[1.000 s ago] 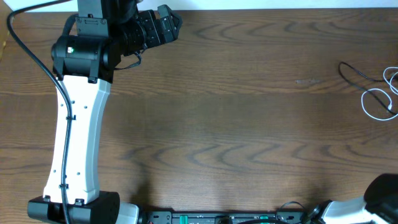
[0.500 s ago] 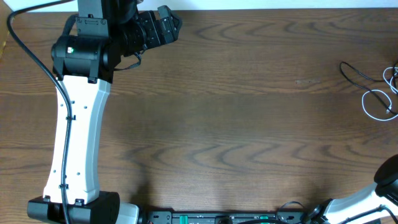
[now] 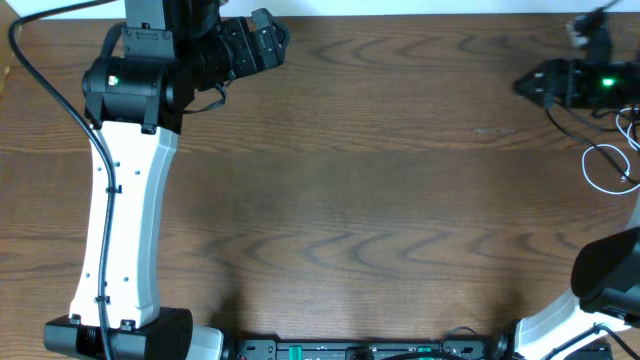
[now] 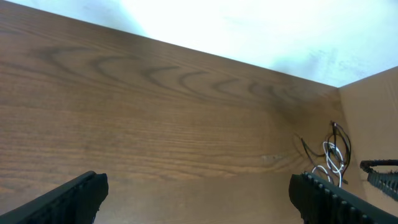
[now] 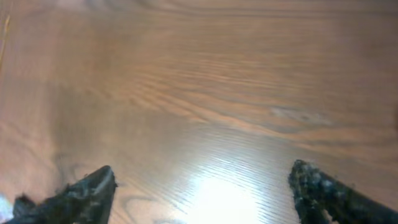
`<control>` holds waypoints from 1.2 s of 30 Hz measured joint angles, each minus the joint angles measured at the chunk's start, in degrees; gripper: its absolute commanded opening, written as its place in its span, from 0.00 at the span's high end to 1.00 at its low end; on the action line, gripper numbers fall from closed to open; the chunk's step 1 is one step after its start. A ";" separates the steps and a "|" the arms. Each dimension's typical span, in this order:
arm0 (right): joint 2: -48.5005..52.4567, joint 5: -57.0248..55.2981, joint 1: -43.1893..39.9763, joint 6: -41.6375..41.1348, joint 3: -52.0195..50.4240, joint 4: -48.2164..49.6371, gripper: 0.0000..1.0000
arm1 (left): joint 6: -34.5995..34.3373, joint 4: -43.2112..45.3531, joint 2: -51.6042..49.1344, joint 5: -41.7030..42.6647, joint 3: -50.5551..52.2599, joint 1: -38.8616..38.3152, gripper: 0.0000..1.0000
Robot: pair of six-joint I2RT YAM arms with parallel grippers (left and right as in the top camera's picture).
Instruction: Untangle cables
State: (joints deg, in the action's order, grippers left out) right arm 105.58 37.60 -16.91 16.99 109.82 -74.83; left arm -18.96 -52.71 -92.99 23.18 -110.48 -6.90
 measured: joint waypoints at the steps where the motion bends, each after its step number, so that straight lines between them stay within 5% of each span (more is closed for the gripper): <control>1: -0.68 -0.31 1.16 0.11 0.00 -0.04 0.03 | 0.00 0.00 0.00 -0.02 0.00 0.00 0.02; 15: -24.87 -9.68 10.03 -5.77 0.20 -2.38 0.01 | 0.00 -0.02 0.00 -0.02 0.00 0.00 0.02; 36: -37.00 -14.19 10.25 -10.27 -2.16 3.02 0.01 | 0.00 -0.02 0.00 -0.02 0.00 0.00 0.02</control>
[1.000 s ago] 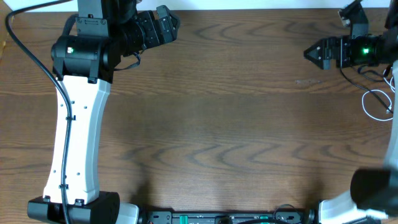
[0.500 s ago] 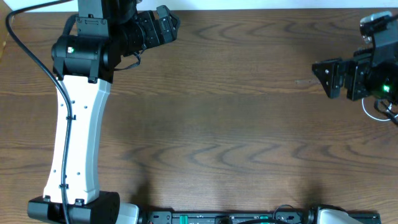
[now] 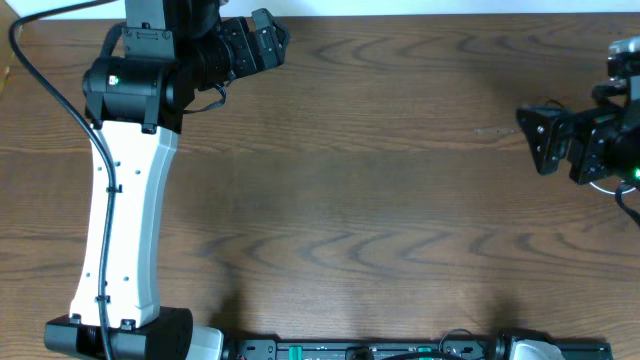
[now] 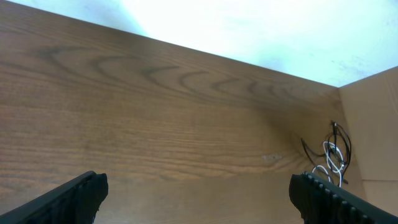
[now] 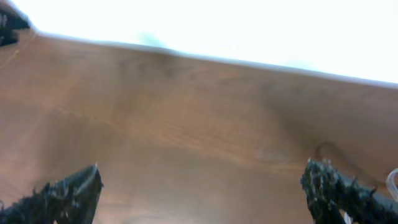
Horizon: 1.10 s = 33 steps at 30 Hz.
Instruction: Untangle cables
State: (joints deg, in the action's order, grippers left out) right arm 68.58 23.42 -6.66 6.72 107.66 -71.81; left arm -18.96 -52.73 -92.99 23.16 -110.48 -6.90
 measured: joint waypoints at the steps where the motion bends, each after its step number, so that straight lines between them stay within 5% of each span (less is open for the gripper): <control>1: -1.18 -1.09 0.22 -0.55 -1.51 1.99 0.01 | 0.00 0.02 0.00 0.00 0.00 0.00 0.02; 19: -42.25 -14.60 2.78 -3.48 -66.69 57.55 0.01 | 0.00 0.00 0.00 -0.61 0.00 0.00 0.02; 33: -60.24 -16.68 2.78 -5.60 -99.67 88.21 0.01 | 0.00 0.02 0.00 -0.61 0.00 0.00 0.02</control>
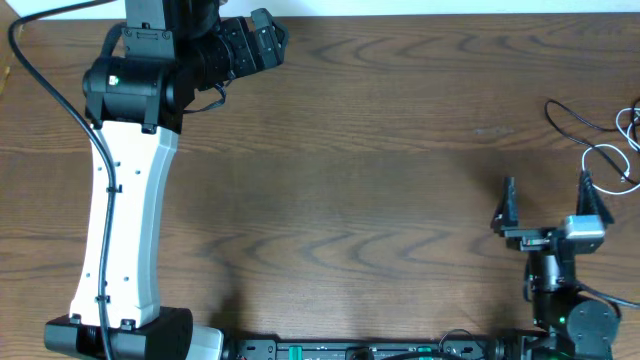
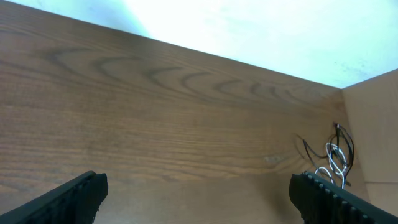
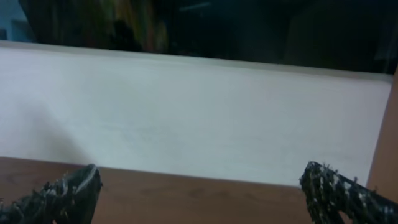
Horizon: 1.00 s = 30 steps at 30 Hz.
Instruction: Untangle cables
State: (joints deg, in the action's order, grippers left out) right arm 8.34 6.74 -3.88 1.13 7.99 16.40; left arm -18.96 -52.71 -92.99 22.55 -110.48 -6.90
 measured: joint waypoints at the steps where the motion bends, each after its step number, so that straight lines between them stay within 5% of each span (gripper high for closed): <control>1: -0.90 0.00 0.00 -0.39 -1.40 0.24 0.01 | 0.00 0.00 0.00 0.00 0.00 0.00 0.02; 11: -7.45 -1.40 0.00 -1.81 -7.54 -4.66 0.01 | 0.00 -0.02 0.00 -0.02 0.00 0.00 0.01; 17: -7.50 -2.67 0.00 -2.05 -7.63 -20.26 0.01 | 0.00 -0.02 0.00 0.00 0.00 0.00 0.02; 30: -7.10 -3.21 0.00 -2.05 -7.63 -20.31 0.01 | 0.00 -0.04 0.00 -0.02 0.00 0.00 0.02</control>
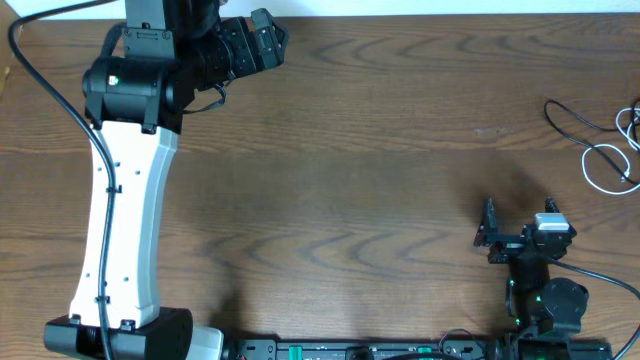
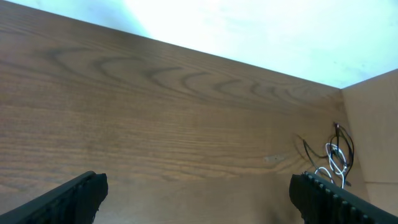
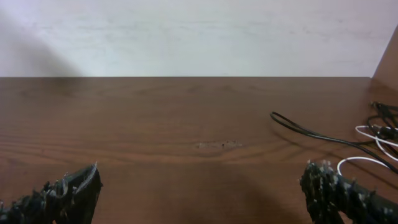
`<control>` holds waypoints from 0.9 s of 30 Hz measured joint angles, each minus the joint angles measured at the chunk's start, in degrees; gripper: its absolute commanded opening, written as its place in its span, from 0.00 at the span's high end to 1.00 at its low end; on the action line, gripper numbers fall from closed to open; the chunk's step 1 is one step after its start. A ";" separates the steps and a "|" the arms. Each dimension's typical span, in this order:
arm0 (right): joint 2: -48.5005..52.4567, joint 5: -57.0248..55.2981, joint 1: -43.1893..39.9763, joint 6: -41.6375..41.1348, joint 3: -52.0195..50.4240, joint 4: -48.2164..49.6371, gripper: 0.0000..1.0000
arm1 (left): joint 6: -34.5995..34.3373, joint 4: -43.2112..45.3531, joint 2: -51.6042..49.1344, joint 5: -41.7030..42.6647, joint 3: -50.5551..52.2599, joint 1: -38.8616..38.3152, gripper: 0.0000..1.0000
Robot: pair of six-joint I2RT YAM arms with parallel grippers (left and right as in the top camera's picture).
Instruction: Untangle cables
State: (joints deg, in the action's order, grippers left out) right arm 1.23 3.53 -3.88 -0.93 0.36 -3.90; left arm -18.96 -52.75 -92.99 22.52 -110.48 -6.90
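Observation:
A tangle of black cable (image 1: 566, 117) and white cable (image 1: 603, 166) lies at the table's far right edge. The right wrist view shows the black cable (image 3: 310, 132) and the white cable (image 3: 372, 162) ahead and to the right. They appear small in the left wrist view as a bundle of cables (image 2: 333, 154) by a side wall. My right gripper (image 1: 520, 228) stands open near the front right, short of the cables, its jaws wide and empty (image 3: 202, 190). My left gripper (image 1: 268, 38) is open at the back left, far from them (image 2: 198, 190).
The brown wooden table (image 1: 380, 170) runs between both arms. A pale back wall (image 3: 199, 31) borders it, and a tan side wall (image 2: 370, 137) rises beside the cables. The white left arm (image 1: 120, 210) stretches along the left side.
My right gripper has shifted slightly left and toward the front, and its camera now looks along the table at the cables instead of at the back wall. The left arm has not moved.
My right gripper was first at the back right by the cables, facing left. Then it was lower along the right edge, then at the front right facing the back wall. Now it faces along the table. The left gripper stayed open at the back left throughout.

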 measured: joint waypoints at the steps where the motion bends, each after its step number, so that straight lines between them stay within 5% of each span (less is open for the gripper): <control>1: 0.00 0.00 0.00 0.02 0.00 0.00 0.01 | 0.00 0.00 0.00 0.00 0.00 0.00 0.02; 21: 0.00 -0.20 0.00 0.02 0.00 0.00 0.01 | 0.02 -0.26 0.00 -2.95 0.00 0.00 0.02; 27: 0.00 -0.20 0.00 0.02 0.00 0.00 0.01 | 0.92 -3.39 0.31 -13.20 0.11 0.15 0.02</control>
State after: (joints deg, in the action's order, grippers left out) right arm 1.23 3.33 -3.88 -0.91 0.36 -3.90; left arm -18.04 -56.14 -92.68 9.32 -110.37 -6.74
